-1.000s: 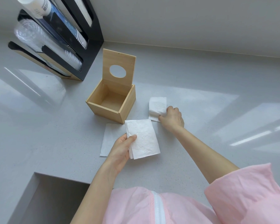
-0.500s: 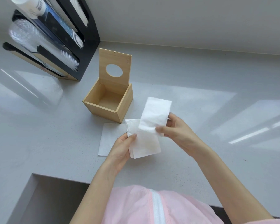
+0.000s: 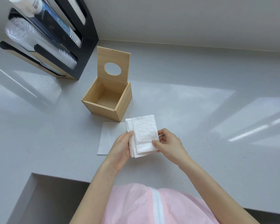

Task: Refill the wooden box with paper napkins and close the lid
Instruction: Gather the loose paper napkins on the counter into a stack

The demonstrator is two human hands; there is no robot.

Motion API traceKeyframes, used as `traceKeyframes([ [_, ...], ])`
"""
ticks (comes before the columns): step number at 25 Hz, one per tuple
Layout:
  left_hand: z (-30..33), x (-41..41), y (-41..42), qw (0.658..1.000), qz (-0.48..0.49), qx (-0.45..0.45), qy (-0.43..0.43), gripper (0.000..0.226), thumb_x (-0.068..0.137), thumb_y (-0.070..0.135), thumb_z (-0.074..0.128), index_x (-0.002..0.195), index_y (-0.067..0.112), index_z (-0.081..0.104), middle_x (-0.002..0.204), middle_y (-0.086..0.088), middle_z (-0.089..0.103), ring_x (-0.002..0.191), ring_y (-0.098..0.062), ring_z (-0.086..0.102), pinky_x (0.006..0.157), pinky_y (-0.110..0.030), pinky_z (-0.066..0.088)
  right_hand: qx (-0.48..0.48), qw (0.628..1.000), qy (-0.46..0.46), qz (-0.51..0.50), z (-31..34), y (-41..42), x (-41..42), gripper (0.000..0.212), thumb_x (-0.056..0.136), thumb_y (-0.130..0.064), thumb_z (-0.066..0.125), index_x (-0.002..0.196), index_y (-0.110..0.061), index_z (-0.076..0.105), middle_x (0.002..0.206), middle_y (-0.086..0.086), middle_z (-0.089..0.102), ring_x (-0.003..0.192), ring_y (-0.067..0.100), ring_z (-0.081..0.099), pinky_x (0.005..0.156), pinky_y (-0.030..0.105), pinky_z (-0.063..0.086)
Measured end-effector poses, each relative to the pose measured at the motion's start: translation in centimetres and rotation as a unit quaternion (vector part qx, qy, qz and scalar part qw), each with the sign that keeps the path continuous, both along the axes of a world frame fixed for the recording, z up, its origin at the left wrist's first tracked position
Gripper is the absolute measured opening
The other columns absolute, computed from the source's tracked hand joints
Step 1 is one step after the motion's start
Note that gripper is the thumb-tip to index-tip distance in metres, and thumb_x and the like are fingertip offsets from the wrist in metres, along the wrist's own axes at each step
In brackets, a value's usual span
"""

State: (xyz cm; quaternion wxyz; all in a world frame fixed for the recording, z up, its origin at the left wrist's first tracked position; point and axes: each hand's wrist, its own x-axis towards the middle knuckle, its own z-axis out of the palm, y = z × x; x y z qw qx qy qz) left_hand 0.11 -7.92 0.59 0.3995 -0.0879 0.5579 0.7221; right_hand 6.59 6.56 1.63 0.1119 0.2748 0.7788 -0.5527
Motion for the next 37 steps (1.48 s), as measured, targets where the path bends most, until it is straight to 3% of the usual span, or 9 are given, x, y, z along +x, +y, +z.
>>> traceKeyframes([
  [6,-0.2,0.2,-0.3,1.0,0.008,-0.019,0.002,0.029,0.095,0.014,0.041,0.119,0.005,0.056,0.113,-0.012,0.066,0.097,-0.024,0.065,0.084,-0.035,0.053,0.014,1.0,-0.002,0.028,0.2,-0.8,0.0,0.012,0.086,-0.015,0.053,0.097,-0.021,0.052,0.087,-0.002,0.061,0.086,0.021,0.062,0.086,0.041,0.054],
  [13,0.0,0.6,-2.2,0.999,0.02,-0.024,0.01,0.022,0.094,0.01,0.043,0.109,0.01,0.06,0.104,-0.007,0.069,0.087,-0.017,0.069,0.079,-0.032,0.055,0.008,0.998,-0.01,0.054,0.4,-2.5,-0.4,0.014,0.086,-0.016,0.053,0.099,-0.019,0.054,0.089,0.0,0.062,0.086,0.021,0.063,0.086,0.041,0.055],
  [17,0.2,-0.2,-4.3,0.999,0.034,-0.035,0.006,0.02,0.094,0.01,0.044,0.103,0.014,0.061,0.097,-0.003,0.071,0.08,-0.013,0.07,0.078,-0.031,0.054,0.005,0.998,-0.015,0.053,0.8,-4.2,-1.2,0.008,0.09,-0.024,0.05,0.096,-0.021,0.055,0.089,-0.002,0.061,0.075,0.011,0.056,0.069,0.026,0.05],
  [20,0.4,-0.9,-5.8,0.998,0.043,-0.045,0.004,0.018,0.093,0.011,0.045,0.098,0.016,0.062,0.089,0.002,0.072,0.073,-0.008,0.071,0.07,-0.028,0.056,0.031,0.999,-0.013,0.028,0.9,-4.8,-2.3,0.017,0.092,-0.024,0.047,0.103,-0.017,0.057,0.098,-0.001,0.062,0.083,0.012,0.056,0.06,0.017,0.041],
  [22,0.6,-1.4,-7.1,0.997,0.048,-0.059,-0.001,0.017,0.094,0.012,0.045,0.095,0.017,0.062,0.089,0.002,0.071,0.072,-0.008,0.07,0.069,-0.028,0.055,0.067,0.998,-0.01,0.016,0.8,-5.2,-3.1,0.025,0.091,-0.024,0.05,0.114,-0.015,0.054,0.109,0.001,0.059,0.089,0.012,0.054,0.064,0.02,0.044],
  [27,0.6,-2.6,-10.3,0.995,0.069,-0.065,-0.017,0.019,0.094,0.012,0.044,0.105,0.013,0.059,0.099,-0.003,0.068,0.087,-0.017,0.065,0.083,-0.035,0.051,0.142,0.988,-0.05,0.028,-0.7,-7.3,-4.9,0.059,0.085,-0.032,0.06,0.135,-0.015,0.035,0.133,0.007,0.04,0.121,0.02,0.046,0.098,0.038,0.043],
  [31,0.7,-4.0,-12.3,0.994,0.081,-0.07,-0.005,0.019,0.094,0.011,0.043,0.097,0.017,0.061,0.093,0.001,0.069,0.076,-0.009,0.069,0.075,-0.03,0.053,0.231,0.968,-0.078,0.059,-1.3,-9.0,-6.8,0.065,0.083,-0.036,0.061,0.135,-0.009,0.033,0.134,0.011,0.036,0.125,0.028,0.039,0.094,0.039,0.041],
  [33,0.7,-4.4,-13.1,0.994,0.084,-0.066,-0.002,0.02,0.094,0.012,0.043,0.097,0.018,0.062,0.089,0.004,0.07,0.072,-0.007,0.07,0.072,-0.029,0.054,0.276,0.956,-0.084,0.058,-1.4,-9.4,-7.6,0.058,0.082,-0.035,0.063,0.127,-0.008,0.039,0.129,0.012,0.039,0.12,0.03,0.041,0.09,0.038,0.041],
  [37,0.5,-5.1,-14.0,0.995,0.085,-0.057,0.002,0.02,0.094,0.011,0.044,0.098,0.017,0.062,0.088,0.005,0.072,0.076,-0.009,0.07,0.073,-0.029,0.055,0.267,0.958,-0.092,0.05,-1.6,-9.5,-8.5,0.039,0.082,-0.03,0.062,0.113,-0.01,0.051,0.123,0.01,0.045,0.116,0.028,0.043,0.09,0.036,0.04],
])
